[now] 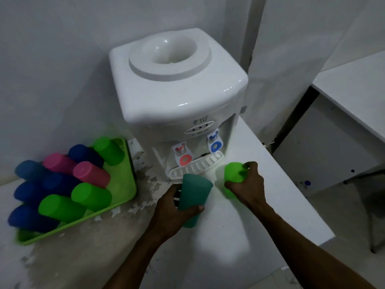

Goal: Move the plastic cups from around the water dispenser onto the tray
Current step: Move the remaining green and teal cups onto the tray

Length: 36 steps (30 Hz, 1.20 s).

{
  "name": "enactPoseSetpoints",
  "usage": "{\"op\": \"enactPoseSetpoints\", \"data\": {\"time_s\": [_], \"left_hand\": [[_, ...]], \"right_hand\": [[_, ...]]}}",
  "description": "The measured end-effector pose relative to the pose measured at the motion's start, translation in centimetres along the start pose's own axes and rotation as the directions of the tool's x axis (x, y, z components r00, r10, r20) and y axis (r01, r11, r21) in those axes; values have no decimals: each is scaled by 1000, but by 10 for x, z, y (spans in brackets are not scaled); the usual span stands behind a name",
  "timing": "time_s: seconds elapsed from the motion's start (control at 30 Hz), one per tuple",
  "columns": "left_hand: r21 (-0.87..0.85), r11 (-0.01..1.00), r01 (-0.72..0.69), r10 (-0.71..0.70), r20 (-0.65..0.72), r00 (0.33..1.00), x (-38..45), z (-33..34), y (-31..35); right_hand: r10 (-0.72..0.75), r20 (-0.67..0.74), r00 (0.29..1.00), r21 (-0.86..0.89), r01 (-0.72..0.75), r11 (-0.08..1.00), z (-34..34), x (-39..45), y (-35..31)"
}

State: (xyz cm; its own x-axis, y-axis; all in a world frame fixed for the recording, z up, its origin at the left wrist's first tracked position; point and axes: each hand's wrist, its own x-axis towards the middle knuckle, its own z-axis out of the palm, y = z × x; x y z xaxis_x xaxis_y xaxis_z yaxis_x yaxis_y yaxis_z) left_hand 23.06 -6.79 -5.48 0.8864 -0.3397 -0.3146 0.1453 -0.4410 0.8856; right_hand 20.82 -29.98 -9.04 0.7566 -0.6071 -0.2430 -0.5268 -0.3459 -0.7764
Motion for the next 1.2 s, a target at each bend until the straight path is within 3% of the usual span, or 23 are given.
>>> {"op": "enactPoseSetpoints", "data": {"time_s": [0.17,0.3,0.47,0.57,0.67,0.83,0.93,1.2], "left_hand": [[-184,980,81,-103,-110,989,-24,-25,-18],[-353,928,117,-216,-255,942,-42,-52,-33],[-474,870,133,-324,-347,880,-47,-93,-48],[-482,865,140,-349,-378,857,-43,-116,-58],[-471,873,130,-351,-419,837,-41,-138,-62],[-444,894,53,-286,-478,830,-44,-171,-59],[-430,903,14,-259,-518,815,-46,-191,-61],[-398,917,-26,-233,-588,774,-52,-234,-71]], "right_hand": [[-85,123,989,106,73,992,33,-57,-3],[-123,250,961,204,72,976,62,-84,-22],[-108,461,881,212,9,977,101,-100,-61],[-137,544,828,179,45,983,123,-105,-86],[-171,536,827,143,111,984,146,-104,-117],[-268,409,873,-10,298,955,179,-85,-169],[-345,403,848,-130,426,895,203,-70,-195],[-348,451,822,-351,522,777,271,-51,-225]]}}
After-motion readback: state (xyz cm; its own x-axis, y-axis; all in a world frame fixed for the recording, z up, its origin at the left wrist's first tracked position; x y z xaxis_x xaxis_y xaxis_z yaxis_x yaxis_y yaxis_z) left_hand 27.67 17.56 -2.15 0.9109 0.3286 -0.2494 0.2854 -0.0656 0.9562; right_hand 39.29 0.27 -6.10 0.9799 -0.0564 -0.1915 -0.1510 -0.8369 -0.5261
